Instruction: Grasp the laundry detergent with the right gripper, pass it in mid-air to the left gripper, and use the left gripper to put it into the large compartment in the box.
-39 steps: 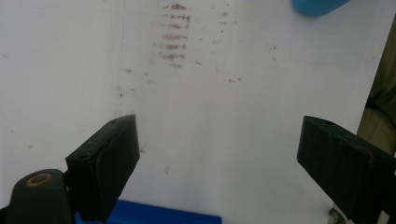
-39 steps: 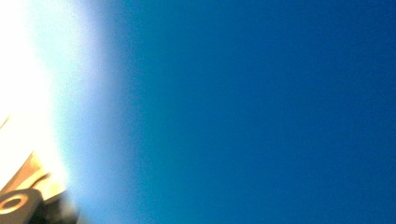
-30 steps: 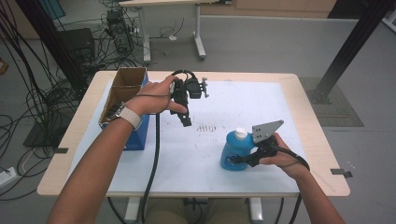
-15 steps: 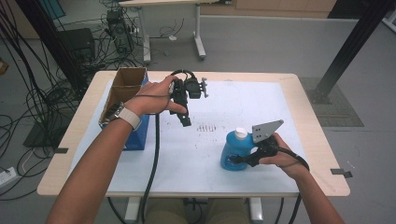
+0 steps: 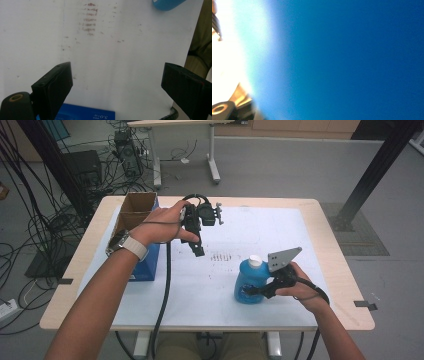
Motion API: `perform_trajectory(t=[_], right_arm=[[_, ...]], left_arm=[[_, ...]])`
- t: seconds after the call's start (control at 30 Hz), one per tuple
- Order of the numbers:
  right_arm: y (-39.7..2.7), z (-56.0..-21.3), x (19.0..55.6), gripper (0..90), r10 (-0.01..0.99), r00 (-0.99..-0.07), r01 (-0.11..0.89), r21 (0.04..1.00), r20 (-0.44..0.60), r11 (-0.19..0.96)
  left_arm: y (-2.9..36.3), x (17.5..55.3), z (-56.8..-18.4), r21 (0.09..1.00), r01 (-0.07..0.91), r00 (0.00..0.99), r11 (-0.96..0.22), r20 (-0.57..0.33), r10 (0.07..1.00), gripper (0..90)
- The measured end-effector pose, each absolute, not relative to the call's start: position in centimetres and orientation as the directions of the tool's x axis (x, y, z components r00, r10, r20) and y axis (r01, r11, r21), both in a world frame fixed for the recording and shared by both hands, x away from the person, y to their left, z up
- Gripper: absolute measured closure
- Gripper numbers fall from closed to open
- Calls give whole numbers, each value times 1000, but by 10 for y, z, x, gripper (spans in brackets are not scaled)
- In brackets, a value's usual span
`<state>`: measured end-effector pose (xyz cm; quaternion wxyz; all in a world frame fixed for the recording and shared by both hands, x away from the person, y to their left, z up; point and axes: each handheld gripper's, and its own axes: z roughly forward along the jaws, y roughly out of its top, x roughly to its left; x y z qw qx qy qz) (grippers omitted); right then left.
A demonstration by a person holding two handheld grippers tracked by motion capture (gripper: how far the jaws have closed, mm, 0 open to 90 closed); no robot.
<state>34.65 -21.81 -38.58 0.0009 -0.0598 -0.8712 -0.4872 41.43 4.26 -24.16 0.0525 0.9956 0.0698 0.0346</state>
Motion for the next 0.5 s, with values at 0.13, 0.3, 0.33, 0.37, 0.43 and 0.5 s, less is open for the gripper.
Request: perform_trajectory(t=[0.13,0.3,0.33,0.37,0.43,0.5], right_arm=[[-215,-374,349,439,111,-992,111,846,62,521],[-210,-361,350,437,118,-991,111,853,59,511],[-209,-359,351,437,124,-991,111,854,55,509],[-208,-357,351,437,125,-991,111,853,54,510],[-205,-353,351,438,118,-991,112,849,59,516],[-201,-349,351,438,115,-992,106,847,53,521]], left_arm=[[43,409,-232,105,128,988,-986,71,136,90],[42,400,-217,104,114,989,-988,83,123,84],[41,398,-213,104,109,989,-989,86,118,84],[41,396,-211,104,105,990,-989,87,114,84],[39,392,-205,106,98,990,-990,92,108,86],[37,388,-199,106,85,991,-991,94,95,87]])
